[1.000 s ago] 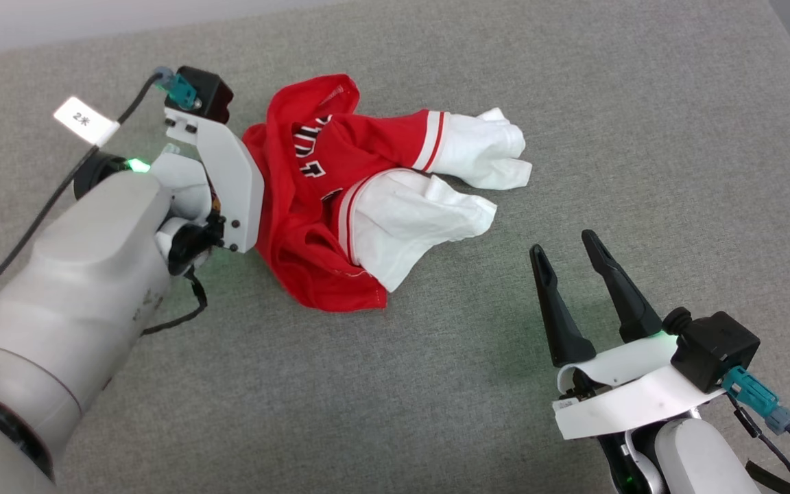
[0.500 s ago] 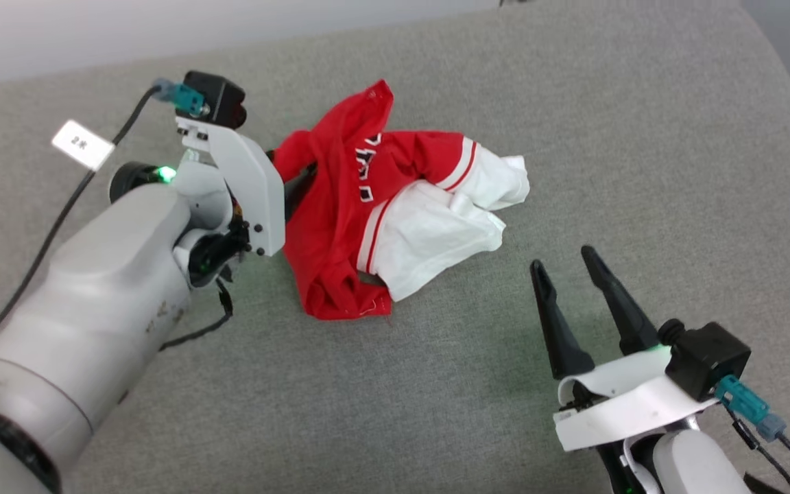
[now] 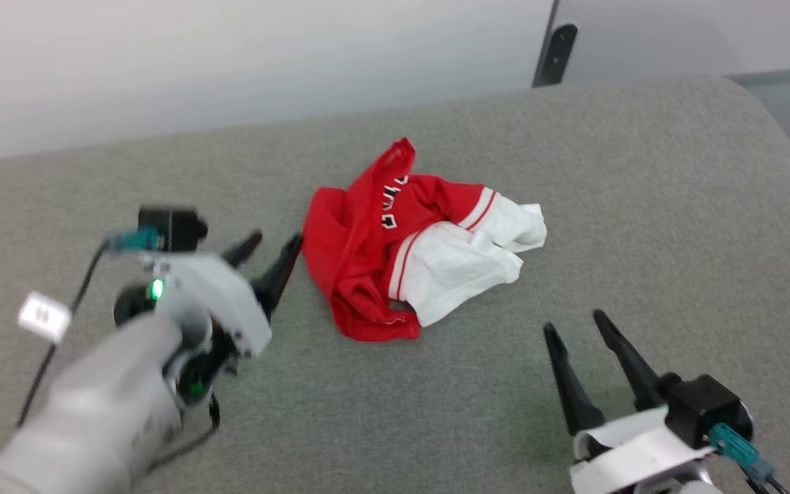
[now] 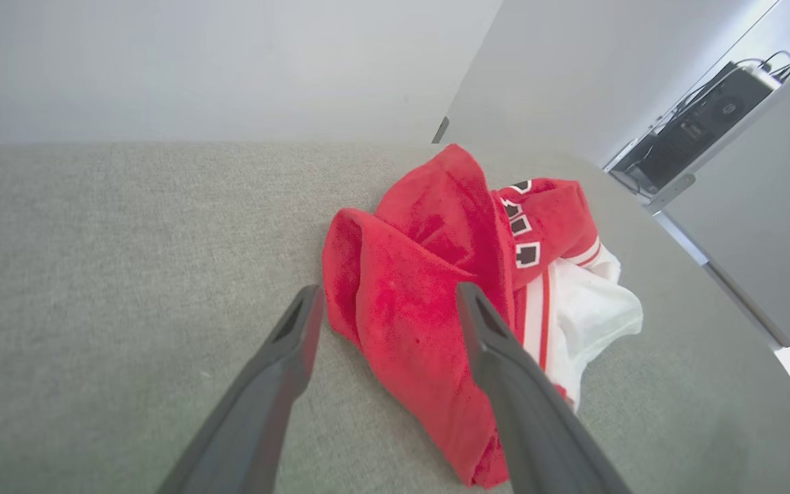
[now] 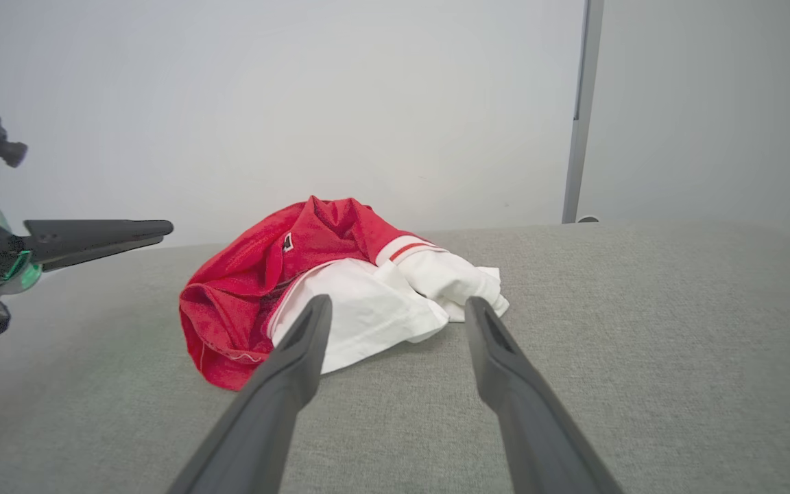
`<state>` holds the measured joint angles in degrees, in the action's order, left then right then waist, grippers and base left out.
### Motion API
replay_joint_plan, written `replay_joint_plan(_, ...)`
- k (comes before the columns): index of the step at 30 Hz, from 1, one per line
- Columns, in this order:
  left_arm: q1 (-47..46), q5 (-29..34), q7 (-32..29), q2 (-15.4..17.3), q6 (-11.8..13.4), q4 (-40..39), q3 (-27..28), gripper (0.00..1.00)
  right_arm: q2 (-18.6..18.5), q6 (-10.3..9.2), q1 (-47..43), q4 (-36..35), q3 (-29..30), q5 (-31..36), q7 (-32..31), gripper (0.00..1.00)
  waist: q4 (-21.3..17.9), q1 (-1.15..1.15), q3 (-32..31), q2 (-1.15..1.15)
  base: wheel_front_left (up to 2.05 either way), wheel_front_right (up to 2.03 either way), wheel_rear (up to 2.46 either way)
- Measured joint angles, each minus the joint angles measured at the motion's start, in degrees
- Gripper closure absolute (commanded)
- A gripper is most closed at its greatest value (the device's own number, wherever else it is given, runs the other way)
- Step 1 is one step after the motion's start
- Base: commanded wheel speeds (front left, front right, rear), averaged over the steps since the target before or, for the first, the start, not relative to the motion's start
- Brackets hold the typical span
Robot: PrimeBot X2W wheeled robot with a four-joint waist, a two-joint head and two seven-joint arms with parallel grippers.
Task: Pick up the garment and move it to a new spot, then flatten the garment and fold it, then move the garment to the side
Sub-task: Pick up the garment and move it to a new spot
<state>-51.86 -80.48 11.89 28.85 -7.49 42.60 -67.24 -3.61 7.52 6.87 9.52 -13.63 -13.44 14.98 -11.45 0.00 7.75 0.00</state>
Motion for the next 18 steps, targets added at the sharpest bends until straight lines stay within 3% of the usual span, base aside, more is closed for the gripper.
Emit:
replay_joint_plan(8, 12.45, -1.80, 3.08, 1.47, 0.75, -4.77, 6.98, 0.00, -2.29, 0.00, -3.91, 0.12, 4.35, 0.88, 0.00, 0.00, 2.80, 0.00, -2.62, 0.00, 0.00, 0.00, 0.00)
replay_joint_plan(13, 22.44, 6.04, 3.24, 1.05, 4.21, -11.25, 20.59, 0.00, -3.92, 0.00, -7.20, -0.29, 7.90, 1.12, 0.00, 0.00, 4.93, 0.00, -3.67, 0.00, 0.00, 0.00, 0.00)
replay_joint_plan(18, 34.45, 15.90, 3.24, -2.01, 7.77, -19.59, 31.62, 0.00, -5.36, 0.00, -10.04, -0.92, 10.79, 1.27, -0.04, 0.00, 7.01, 0.00, -4.09, 0.00, 0.00, 0.00, 0.00)
